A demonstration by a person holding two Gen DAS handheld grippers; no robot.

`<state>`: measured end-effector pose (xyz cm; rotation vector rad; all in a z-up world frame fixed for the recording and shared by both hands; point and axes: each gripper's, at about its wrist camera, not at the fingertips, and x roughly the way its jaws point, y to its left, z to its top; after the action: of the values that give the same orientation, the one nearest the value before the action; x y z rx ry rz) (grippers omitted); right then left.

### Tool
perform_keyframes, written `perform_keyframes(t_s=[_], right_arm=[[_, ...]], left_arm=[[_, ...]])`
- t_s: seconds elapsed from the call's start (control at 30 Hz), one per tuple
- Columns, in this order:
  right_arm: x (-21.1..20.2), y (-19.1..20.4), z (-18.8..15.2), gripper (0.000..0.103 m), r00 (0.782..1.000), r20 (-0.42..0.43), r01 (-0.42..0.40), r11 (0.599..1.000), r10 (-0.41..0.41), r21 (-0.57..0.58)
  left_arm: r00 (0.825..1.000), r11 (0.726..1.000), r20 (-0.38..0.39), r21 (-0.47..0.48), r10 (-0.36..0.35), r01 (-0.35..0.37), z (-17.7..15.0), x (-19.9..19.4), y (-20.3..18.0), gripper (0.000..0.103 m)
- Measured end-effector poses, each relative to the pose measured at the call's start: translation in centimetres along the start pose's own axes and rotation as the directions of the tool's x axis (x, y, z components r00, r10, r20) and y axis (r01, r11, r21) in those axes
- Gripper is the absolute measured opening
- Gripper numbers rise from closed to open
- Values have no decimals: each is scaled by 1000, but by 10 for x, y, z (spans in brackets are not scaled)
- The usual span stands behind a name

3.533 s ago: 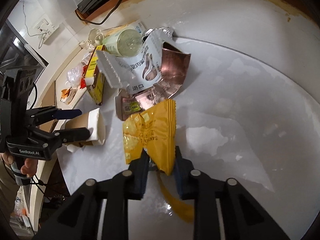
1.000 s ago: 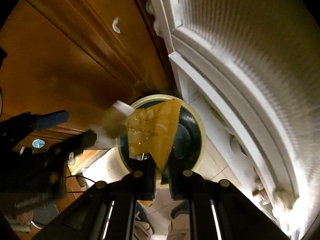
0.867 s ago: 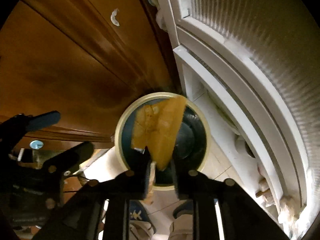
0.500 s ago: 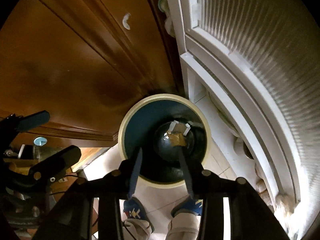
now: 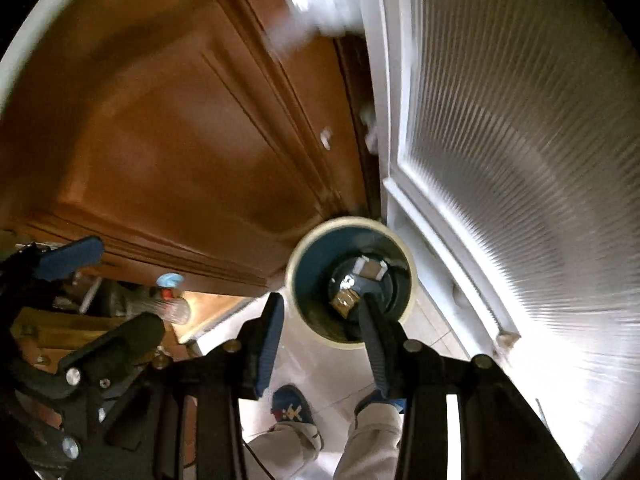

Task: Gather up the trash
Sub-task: 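Raise both tools back up toward the table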

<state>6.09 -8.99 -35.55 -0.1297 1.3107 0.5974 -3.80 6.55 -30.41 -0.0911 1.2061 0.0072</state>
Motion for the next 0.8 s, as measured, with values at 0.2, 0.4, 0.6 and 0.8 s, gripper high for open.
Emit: perform_keyframes(t_s=[0.2, 0.4, 0.6, 0.8], right_arm=[[-96, 25, 6, 39, 993, 121, -11, 1000, 13, -21], [-180, 34, 9, 39, 966, 259, 14, 1000, -12, -6], [-248, 15, 17, 41, 922, 383, 46, 998, -55, 33], [-297, -21, 32, 46, 867, 483, 98, 992, -125, 81]], left_arm=[[990, 999, 138, 37, -30, 25, 23, -98, -6, 88], [957, 996, 282, 68, -68, 51, 54, -178, -12, 89], [909, 993, 402, 91, -111, 80, 93, -239, -34, 94], [887, 989, 441, 119, -136, 93, 129, -255, -67, 96]])
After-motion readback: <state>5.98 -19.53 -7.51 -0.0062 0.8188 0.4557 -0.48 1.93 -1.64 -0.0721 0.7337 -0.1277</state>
